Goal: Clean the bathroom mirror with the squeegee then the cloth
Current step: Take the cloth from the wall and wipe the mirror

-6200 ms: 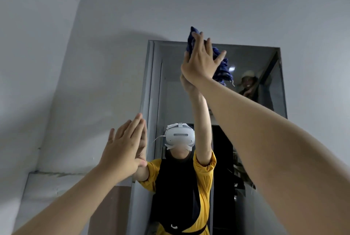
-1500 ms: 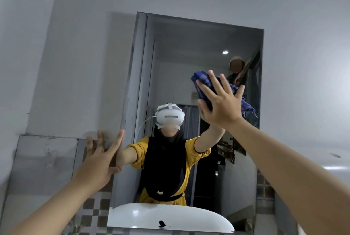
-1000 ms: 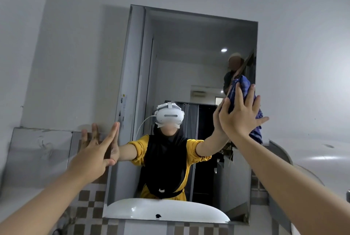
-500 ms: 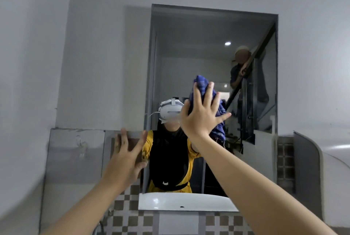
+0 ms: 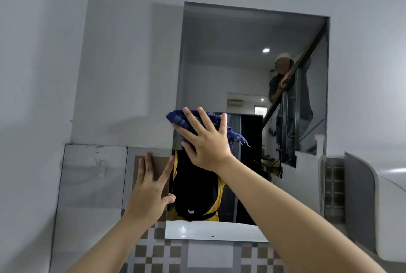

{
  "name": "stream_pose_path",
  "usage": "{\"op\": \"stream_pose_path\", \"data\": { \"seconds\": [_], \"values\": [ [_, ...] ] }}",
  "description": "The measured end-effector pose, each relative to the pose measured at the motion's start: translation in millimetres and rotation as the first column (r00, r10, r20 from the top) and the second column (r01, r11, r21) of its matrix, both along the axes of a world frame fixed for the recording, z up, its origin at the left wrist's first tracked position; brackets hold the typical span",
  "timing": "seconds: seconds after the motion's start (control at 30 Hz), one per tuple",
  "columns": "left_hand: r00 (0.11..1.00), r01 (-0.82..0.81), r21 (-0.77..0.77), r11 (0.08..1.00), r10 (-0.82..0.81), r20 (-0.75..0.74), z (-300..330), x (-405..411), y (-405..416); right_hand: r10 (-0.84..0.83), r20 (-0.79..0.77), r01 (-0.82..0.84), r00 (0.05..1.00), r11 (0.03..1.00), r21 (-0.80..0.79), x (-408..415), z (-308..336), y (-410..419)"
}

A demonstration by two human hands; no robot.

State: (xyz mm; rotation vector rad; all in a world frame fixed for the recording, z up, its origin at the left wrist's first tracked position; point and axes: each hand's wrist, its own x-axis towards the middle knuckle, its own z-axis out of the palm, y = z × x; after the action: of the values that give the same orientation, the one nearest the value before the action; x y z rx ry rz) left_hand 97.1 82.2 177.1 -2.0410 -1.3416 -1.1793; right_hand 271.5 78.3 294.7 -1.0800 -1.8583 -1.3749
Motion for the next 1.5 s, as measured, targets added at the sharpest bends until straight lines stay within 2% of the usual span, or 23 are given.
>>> {"op": "stream_pose_path", "data": {
  "seconds": [0.17,0.27,0.37,0.53,0.67,0.73,0.8,1.1,1.2,1.27,1.37,1.43,1.5],
  "values": [
    [0.999,-0.046,0.022,0.999,0.046,-0.014,-2,0,2,-0.097,-0.095,0.1,0.991,0.994,0.037,65,-4,-11],
    [0.999,-0.044,-0.001,0.999,0.044,-0.004,-2,2,0,-0.134,-0.214,0.145,0.968,0.989,0.035,114,-4,-18],
    [0.999,-0.048,0.024,0.999,0.048,-0.003,-1,2,0,-0.178,-0.386,0.197,0.905,0.98,0.011,162,-4,-26],
    [0.993,-0.111,0.022,0.994,0.112,-0.031,-2,3,6,-0.194,-0.716,0.22,0.671,0.974,-0.058,208,-20,-37],
    [0.991,-0.136,0.0,0.991,0.136,-0.017,-6,7,2,-0.145,-0.916,0.175,0.375,0.981,-0.084,184,-34,-32],
    [0.989,-0.145,0.021,0.989,0.145,-0.017,-11,9,-1,-0.116,-0.966,0.136,0.233,0.987,-0.085,157,-36,-30],
    [0.988,-0.151,0.041,0.988,0.152,-0.021,-19,9,-3,-0.111,-0.973,0.119,0.204,0.989,-0.088,131,-43,-28],
    [0.989,-0.139,0.02,0.99,0.139,-0.046,-49,4,-6,-0.071,-0.924,-0.022,0.376,0.996,-0.086,21,-74,-17],
    [0.991,-0.116,0.028,0.993,0.118,-0.057,-59,2,-7,-0.049,-0.848,-0.074,0.527,0.992,-0.103,-16,-77,-12],
    [0.995,-0.086,0.041,0.996,0.088,-0.05,-63,1,-6,-0.027,-0.735,-0.089,0.678,0.989,-0.118,-37,-78,-10],
    [0.996,-0.083,0.046,0.995,0.085,-0.034,-64,0,-6,0.036,-0.457,-0.113,0.889,0.983,-0.143,-58,-79,-8],
    [0.996,-0.084,0.044,0.995,0.085,-0.022,-64,-1,-6,0.062,-0.281,-0.111,0.958,0.981,-0.16,-58,-80,-5],
    [0.997,-0.074,0.053,0.996,0.075,-0.028,-65,-3,-5,0.06,-0.158,-0.086,0.986,0.983,-0.162,-47,-80,-3]
  ]
}}
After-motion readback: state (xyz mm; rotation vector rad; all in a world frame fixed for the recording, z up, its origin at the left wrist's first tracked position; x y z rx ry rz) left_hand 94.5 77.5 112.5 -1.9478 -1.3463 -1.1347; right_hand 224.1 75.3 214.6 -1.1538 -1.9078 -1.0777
